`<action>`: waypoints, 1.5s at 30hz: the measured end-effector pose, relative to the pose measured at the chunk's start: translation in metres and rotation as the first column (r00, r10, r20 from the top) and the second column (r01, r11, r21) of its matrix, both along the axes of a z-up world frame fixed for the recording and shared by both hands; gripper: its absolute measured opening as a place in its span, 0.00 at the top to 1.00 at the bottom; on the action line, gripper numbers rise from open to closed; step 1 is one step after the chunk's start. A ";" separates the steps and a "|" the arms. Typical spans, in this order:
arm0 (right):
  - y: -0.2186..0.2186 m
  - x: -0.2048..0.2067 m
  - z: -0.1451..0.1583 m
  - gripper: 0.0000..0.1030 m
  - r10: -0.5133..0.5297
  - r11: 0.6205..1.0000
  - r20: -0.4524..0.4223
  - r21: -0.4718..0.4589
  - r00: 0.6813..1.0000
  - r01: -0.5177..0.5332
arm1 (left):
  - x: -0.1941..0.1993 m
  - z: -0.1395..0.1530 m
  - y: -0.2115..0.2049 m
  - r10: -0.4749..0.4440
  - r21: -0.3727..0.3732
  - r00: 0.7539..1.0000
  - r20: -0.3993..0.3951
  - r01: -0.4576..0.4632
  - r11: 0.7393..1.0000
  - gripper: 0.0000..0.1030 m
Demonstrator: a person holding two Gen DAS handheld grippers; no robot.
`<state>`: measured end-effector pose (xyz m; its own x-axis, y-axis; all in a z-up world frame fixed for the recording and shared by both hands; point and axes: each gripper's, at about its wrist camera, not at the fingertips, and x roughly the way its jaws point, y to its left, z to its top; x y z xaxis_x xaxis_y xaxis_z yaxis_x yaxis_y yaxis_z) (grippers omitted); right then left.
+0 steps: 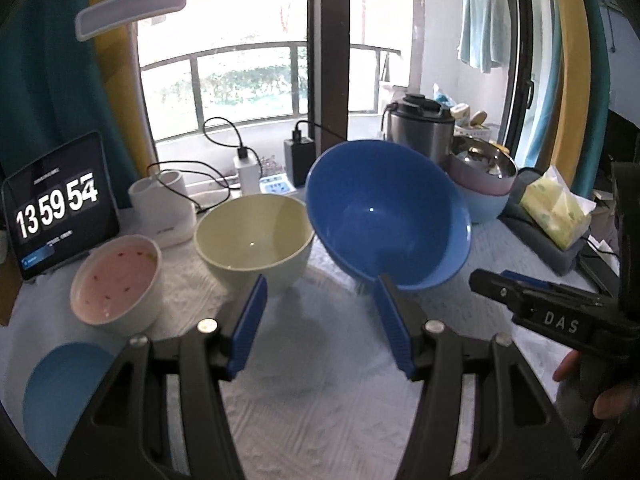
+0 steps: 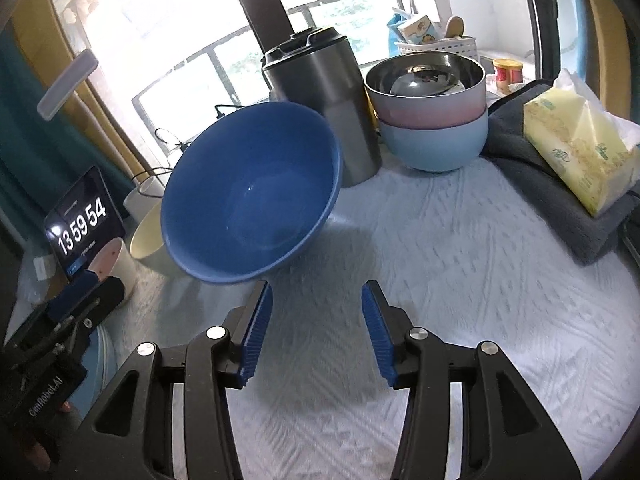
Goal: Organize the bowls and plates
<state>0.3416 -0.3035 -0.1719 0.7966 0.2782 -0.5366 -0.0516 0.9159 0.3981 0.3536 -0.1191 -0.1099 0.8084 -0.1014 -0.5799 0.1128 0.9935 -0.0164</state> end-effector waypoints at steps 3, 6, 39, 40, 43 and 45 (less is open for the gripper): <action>0.000 0.007 0.002 0.52 -0.004 1.000 0.013 0.008 1.000 0.004 | 0.010 -0.004 -0.002 0.000 -0.005 1.000 -0.001 0.000 1.000 0.44; 0.001 0.016 0.002 0.52 -0.011 1.000 0.017 0.005 1.000 0.011 | 0.018 -0.008 -0.004 -0.001 -0.003 1.000 0.005 0.001 1.000 0.44; 0.014 0.005 0.001 0.85 0.030 0.999 0.040 -0.041 0.999 -0.028 | 0.026 -0.024 -0.006 -0.004 -0.034 0.999 -0.041 0.003 0.999 0.69; 0.014 0.003 0.002 0.85 0.029 0.999 0.040 -0.041 0.999 -0.028 | 0.023 -0.023 -0.005 -0.005 -0.034 0.999 -0.037 0.004 0.999 0.69; 0.015 -0.003 0.004 0.85 0.029 0.999 0.037 -0.036 0.999 -0.028 | 0.015 -0.020 -0.002 -0.010 -0.039 0.999 -0.037 0.008 0.999 0.69; 0.014 -0.008 0.005 0.85 0.031 0.999 0.032 -0.029 0.999 -0.030 | 0.009 -0.018 0.000 -0.014 -0.044 0.999 -0.039 0.012 0.999 0.69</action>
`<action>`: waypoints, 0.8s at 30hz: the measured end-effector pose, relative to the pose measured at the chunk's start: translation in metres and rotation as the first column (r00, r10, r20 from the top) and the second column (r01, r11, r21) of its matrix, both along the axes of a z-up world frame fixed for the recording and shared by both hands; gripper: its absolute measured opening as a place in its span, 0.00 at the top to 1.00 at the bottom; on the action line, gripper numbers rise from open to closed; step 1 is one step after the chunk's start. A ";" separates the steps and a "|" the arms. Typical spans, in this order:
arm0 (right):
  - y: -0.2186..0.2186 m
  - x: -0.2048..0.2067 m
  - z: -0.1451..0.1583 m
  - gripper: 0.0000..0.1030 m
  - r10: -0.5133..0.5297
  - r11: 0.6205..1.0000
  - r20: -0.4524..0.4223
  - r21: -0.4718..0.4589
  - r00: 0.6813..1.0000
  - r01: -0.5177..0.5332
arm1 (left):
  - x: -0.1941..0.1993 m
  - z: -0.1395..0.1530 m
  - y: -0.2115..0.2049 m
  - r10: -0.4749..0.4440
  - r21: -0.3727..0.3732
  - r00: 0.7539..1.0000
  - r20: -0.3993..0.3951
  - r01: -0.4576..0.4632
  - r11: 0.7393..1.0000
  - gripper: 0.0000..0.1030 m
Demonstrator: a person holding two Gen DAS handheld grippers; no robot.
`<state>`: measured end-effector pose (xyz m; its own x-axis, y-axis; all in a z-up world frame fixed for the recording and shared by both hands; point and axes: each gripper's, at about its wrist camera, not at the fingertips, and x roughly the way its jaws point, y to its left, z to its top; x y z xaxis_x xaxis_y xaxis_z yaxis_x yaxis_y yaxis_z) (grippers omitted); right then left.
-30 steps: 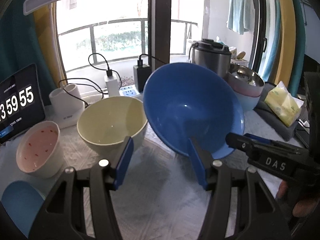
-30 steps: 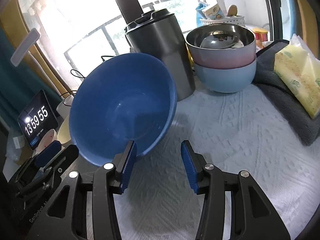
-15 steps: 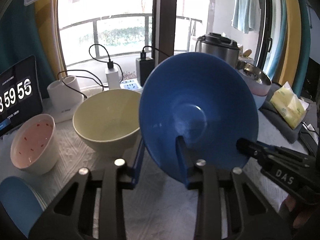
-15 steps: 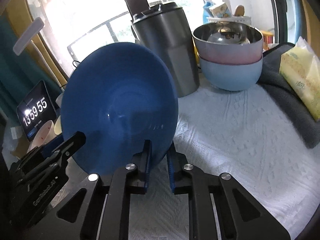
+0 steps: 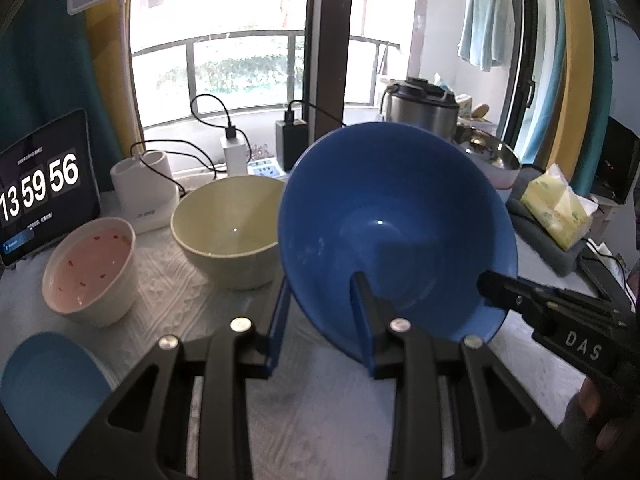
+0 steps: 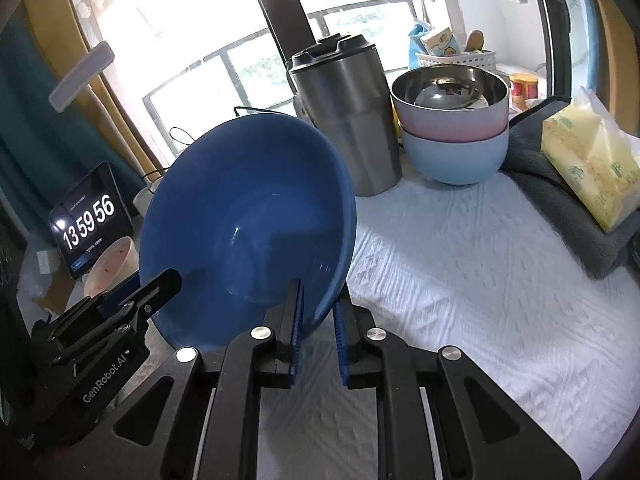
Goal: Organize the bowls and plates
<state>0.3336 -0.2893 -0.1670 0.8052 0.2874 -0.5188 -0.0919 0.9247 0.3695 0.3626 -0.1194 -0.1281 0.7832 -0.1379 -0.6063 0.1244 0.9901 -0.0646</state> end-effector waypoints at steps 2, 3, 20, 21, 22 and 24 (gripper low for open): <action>0.001 -0.005 0.001 0.84 0.001 1.000 -0.002 -0.001 1.000 -0.001 | -0.004 0.002 0.002 -0.002 0.000 1.000 0.000 0.002 1.000 0.69; 0.002 -0.007 0.002 0.84 0.000 1.000 -0.003 -0.001 1.000 0.000 | -0.007 0.002 0.002 -0.003 0.001 1.000 0.002 0.003 1.000 0.69; 0.018 -0.050 0.013 0.82 0.007 1.000 0.000 -0.015 1.000 -0.007 | -0.068 0.016 0.023 -0.009 -0.028 0.999 0.034 0.010 1.000 0.69; 0.019 -0.053 0.014 0.81 0.008 1.000 -0.001 -0.015 1.000 -0.008 | -0.072 0.017 0.024 -0.010 -0.031 0.999 0.037 0.011 0.999 0.69; 0.021 -0.057 0.014 0.81 0.007 1.000 0.000 -0.018 1.000 -0.007 | -0.076 0.017 0.026 -0.010 -0.033 0.999 0.040 0.011 0.999 0.69; 0.025 -0.064 0.014 0.80 0.008 1.000 0.000 -0.025 1.000 -0.008 | -0.082 0.017 0.029 -0.008 -0.036 0.999 0.043 0.010 0.999 0.69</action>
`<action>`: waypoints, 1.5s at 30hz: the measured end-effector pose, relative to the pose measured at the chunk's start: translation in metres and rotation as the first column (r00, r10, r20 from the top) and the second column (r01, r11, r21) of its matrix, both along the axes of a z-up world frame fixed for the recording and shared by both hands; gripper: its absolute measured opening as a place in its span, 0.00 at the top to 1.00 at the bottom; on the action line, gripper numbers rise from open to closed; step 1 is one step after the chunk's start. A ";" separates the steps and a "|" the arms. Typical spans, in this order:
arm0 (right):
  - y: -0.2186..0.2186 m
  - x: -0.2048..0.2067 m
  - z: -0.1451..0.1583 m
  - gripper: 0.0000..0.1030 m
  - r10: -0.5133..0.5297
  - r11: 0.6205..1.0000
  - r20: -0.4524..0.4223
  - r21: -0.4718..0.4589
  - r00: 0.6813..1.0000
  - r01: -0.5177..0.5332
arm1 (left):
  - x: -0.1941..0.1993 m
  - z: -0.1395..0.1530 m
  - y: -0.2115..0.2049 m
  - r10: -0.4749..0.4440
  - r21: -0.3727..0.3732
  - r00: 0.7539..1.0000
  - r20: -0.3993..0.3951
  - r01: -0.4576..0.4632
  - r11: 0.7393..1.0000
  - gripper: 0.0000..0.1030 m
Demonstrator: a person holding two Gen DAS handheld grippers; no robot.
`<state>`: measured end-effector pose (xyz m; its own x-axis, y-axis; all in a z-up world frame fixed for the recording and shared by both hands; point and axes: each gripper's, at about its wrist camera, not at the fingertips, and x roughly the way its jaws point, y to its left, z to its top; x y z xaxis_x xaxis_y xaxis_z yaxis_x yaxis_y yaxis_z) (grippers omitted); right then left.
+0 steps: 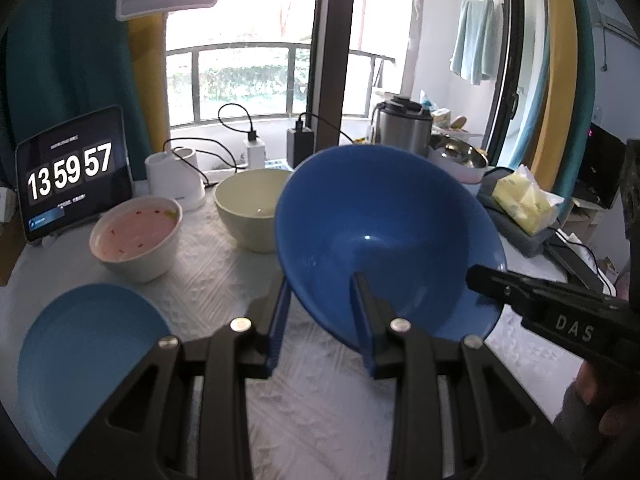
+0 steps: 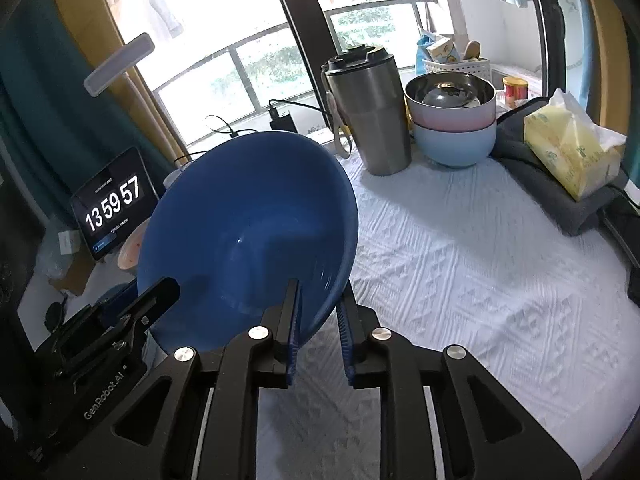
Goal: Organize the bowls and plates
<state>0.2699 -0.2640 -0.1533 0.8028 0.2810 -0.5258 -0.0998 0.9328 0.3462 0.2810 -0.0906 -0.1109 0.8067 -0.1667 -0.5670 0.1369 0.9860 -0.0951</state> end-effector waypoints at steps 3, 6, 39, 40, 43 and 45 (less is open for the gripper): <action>0.005 -0.009 -0.001 0.79 0.004 1.000 -0.003 -0.003 1.000 -0.004 | -0.010 -0.001 0.006 0.004 -0.008 1.000 0.001 -0.004 1.000 0.69; 0.013 -0.018 -0.003 0.78 0.014 1.000 -0.013 -0.012 1.000 -0.014 | -0.021 -0.002 0.013 0.013 -0.021 1.000 0.003 -0.013 1.000 0.69; 0.034 -0.044 -0.004 0.58 -0.005 0.999 -0.087 -0.034 0.996 0.002 | -0.056 -0.013 0.044 0.040 -0.039 0.995 -0.086 -0.043 0.998 0.68; 0.033 -0.044 -0.003 0.58 -0.007 0.999 -0.087 -0.034 0.996 0.004 | -0.054 -0.013 0.046 0.044 -0.036 0.995 -0.092 -0.047 0.998 0.68; 0.031 -0.043 -0.002 0.58 -0.012 0.999 -0.086 -0.035 0.996 0.009 | -0.053 -0.012 0.055 0.066 -0.041 0.993 -0.096 -0.071 0.997 0.66; 0.030 -0.043 -0.001 0.58 -0.012 0.999 -0.083 -0.034 0.996 0.009 | -0.054 -0.009 0.061 0.085 -0.040 0.993 -0.086 -0.088 0.995 0.65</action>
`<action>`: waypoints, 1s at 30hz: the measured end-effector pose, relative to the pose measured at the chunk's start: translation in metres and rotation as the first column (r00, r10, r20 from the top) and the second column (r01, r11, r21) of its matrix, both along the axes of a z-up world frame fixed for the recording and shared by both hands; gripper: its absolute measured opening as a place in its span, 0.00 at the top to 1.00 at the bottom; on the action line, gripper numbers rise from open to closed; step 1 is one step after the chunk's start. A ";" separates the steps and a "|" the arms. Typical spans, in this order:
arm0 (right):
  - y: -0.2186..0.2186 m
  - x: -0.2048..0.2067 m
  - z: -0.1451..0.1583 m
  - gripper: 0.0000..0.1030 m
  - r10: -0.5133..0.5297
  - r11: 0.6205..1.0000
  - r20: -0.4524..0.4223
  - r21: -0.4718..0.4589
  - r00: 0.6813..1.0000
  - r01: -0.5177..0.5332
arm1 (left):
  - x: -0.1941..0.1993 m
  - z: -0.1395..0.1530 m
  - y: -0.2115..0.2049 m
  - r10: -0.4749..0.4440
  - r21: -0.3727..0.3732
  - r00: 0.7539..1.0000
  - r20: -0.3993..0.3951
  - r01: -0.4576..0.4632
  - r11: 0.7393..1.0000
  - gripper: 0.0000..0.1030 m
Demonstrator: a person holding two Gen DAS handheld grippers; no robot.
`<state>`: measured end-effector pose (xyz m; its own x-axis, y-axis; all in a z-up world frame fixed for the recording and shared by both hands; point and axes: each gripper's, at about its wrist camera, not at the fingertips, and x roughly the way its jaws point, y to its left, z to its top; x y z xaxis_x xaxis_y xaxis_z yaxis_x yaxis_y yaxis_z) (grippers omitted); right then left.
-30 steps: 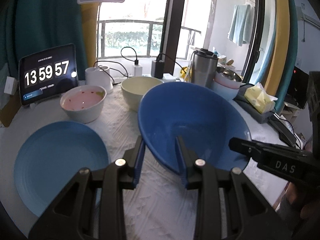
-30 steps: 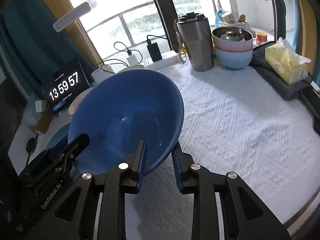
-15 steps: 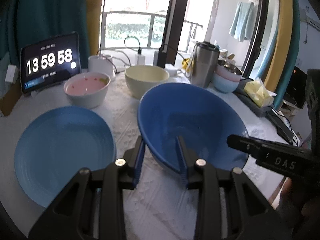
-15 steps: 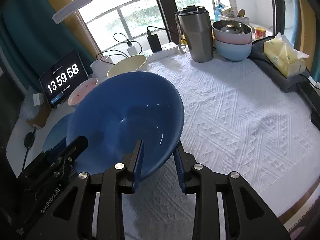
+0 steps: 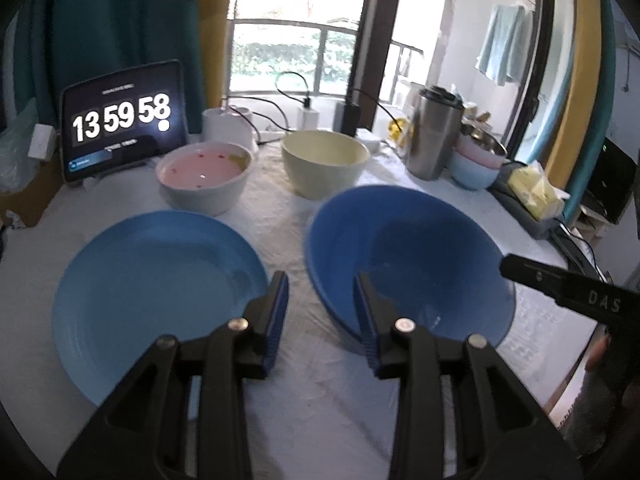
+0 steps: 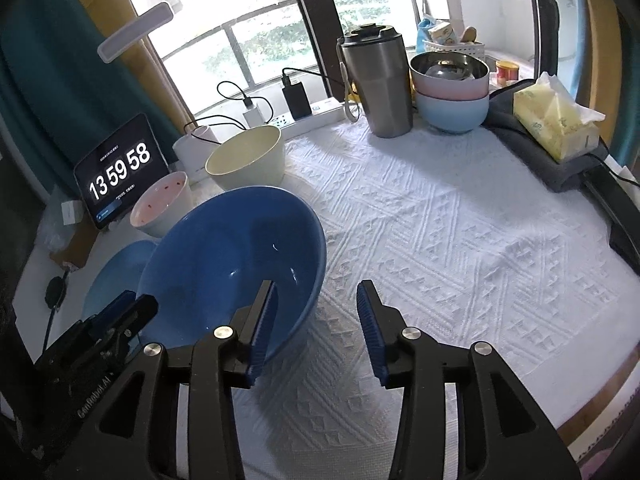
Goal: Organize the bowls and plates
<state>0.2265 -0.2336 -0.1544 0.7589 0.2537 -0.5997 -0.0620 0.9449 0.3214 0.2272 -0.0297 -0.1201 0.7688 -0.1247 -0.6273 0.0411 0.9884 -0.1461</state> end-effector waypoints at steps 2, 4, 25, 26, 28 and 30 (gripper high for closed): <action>0.000 0.000 0.001 0.58 0.000 1.000 0.004 -0.001 1.000 0.000 | 0.000 0.003 0.005 0.015 0.000 1.000 0.008 -0.015 1.000 0.62; 0.000 0.000 0.003 0.58 0.002 1.000 0.008 0.000 1.000 -0.002 | 0.001 0.007 0.011 0.029 -0.006 0.999 0.018 -0.029 1.000 0.60; 0.004 0.021 0.029 0.58 0.032 0.999 0.055 -0.012 0.998 -0.031 | 0.020 0.036 0.016 0.046 0.016 0.996 0.074 -0.047 0.999 0.59; 0.004 0.023 0.030 0.58 0.034 0.999 0.056 -0.013 0.998 -0.033 | 0.022 0.037 0.016 0.046 0.016 0.996 0.073 -0.047 0.999 0.59; 0.005 0.027 0.032 0.58 0.036 0.999 0.058 -0.014 0.998 -0.035 | 0.025 0.038 0.017 0.048 0.017 0.996 0.074 -0.049 0.999 0.59; 0.006 0.030 0.034 0.58 0.040 0.999 0.059 -0.015 0.997 -0.039 | 0.028 0.039 0.017 0.050 0.018 0.996 0.075 -0.052 0.998 0.59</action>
